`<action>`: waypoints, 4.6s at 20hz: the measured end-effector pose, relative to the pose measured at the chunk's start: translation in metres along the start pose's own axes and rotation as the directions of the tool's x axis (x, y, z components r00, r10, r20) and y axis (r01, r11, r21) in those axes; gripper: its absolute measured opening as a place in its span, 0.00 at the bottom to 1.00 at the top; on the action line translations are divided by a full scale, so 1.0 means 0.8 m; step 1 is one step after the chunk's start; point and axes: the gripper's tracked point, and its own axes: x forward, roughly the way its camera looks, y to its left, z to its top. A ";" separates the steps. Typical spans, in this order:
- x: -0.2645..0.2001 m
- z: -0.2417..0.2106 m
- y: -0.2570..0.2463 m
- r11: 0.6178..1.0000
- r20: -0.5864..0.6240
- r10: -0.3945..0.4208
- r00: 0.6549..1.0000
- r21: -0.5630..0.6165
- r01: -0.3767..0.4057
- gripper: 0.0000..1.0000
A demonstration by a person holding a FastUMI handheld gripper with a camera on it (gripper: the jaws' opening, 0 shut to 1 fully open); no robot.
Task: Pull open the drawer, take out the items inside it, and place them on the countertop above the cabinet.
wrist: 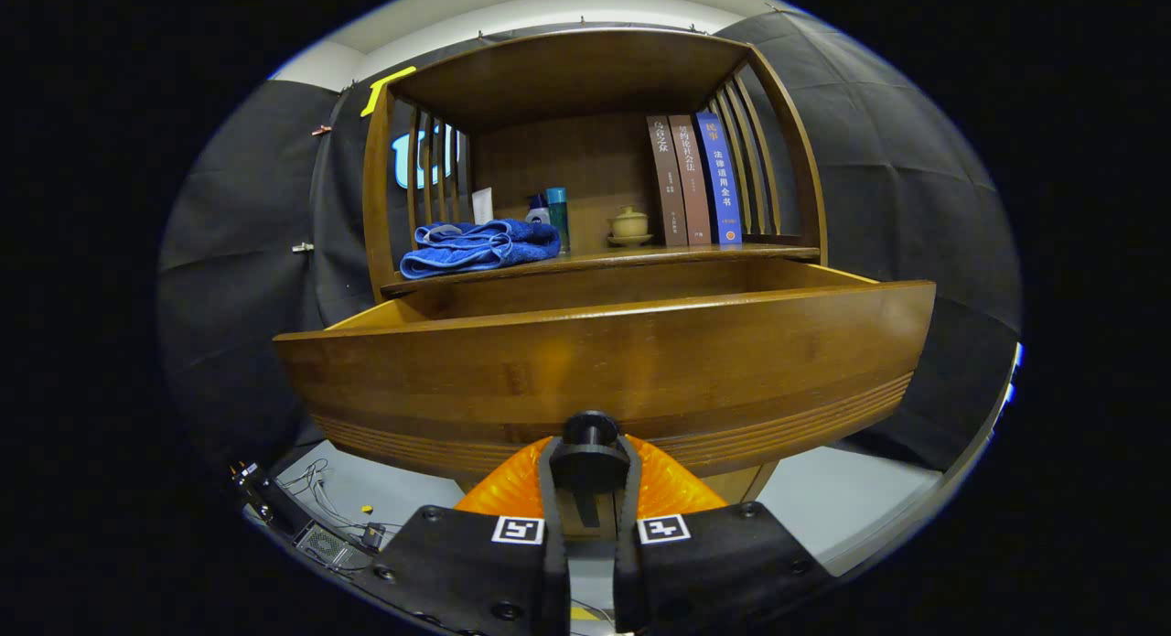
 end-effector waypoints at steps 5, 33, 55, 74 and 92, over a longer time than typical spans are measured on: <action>-0.005 -0.007 0.007 1.000 -0.075 0.009 0.997 0.020 -0.008 0.58; 0.155 0.048 -0.018 0.997 -0.718 -0.070 0.693 -0.060 0.038 0.77; 0.078 0.154 0.000 0.995 -0.738 -0.070 0.671 -0.002 0.101 0.18; 0.279 0.223 -0.007 0.992 -0.709 -0.124 0.694 -0.091 0.085 0.18; 0.206 0.272 0.001 0.987 -0.440 0.092 0.893 0.161 -0.022 0.99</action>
